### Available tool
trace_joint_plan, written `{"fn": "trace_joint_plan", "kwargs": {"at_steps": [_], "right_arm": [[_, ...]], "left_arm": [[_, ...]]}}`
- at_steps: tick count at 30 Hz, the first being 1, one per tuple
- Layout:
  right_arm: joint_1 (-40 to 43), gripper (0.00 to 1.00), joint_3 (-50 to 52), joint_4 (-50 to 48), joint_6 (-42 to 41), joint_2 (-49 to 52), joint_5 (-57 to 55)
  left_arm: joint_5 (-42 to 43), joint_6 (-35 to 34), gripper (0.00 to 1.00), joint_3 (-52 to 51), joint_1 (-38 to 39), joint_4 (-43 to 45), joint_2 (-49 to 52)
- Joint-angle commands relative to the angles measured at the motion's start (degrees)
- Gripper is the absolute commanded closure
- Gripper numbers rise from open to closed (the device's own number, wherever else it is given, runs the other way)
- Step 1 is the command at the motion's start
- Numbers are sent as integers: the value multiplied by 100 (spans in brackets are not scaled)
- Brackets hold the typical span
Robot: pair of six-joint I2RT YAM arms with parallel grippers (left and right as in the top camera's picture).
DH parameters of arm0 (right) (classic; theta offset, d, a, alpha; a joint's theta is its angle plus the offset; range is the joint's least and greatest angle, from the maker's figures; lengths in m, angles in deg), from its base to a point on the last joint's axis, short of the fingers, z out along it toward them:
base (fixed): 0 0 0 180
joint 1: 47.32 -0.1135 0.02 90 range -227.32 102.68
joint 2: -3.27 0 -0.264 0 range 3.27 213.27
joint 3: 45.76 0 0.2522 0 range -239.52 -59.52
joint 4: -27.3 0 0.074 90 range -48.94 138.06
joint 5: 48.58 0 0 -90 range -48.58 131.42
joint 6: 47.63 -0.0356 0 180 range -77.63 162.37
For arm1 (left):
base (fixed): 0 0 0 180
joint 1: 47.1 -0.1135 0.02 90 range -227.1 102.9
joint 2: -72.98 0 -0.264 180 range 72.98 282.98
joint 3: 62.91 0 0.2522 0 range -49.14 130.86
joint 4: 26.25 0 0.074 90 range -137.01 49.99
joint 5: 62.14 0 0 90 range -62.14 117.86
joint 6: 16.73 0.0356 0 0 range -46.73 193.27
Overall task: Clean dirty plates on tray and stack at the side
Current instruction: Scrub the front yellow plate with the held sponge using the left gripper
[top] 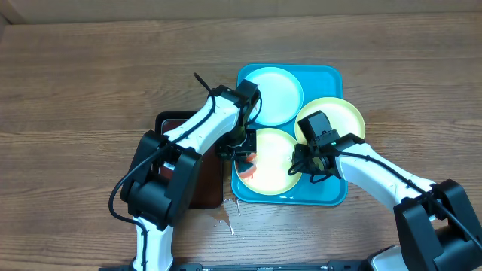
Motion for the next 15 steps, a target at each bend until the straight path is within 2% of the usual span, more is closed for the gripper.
{"fn": "trace_joint_plan", "kwargs": {"at_steps": [1,3,6,12,15], "right_arm": [[22,96,55,68,-44,105,-387],[22,96,57,68,-44,105,-387],[22,96,57,72,-44,105,-387],[22,96,57,90,-44,105,-387],[22,96,57,92,-44,105,-385]], "left_arm": [[114,168,96,192,-59,162,140],[1095,310,96,197,-42,481,142],[1838,306,96,190,85,802,153],[1843,260,96,164,662,938,153],[1537,-37,96,153,833,824,153]]}}
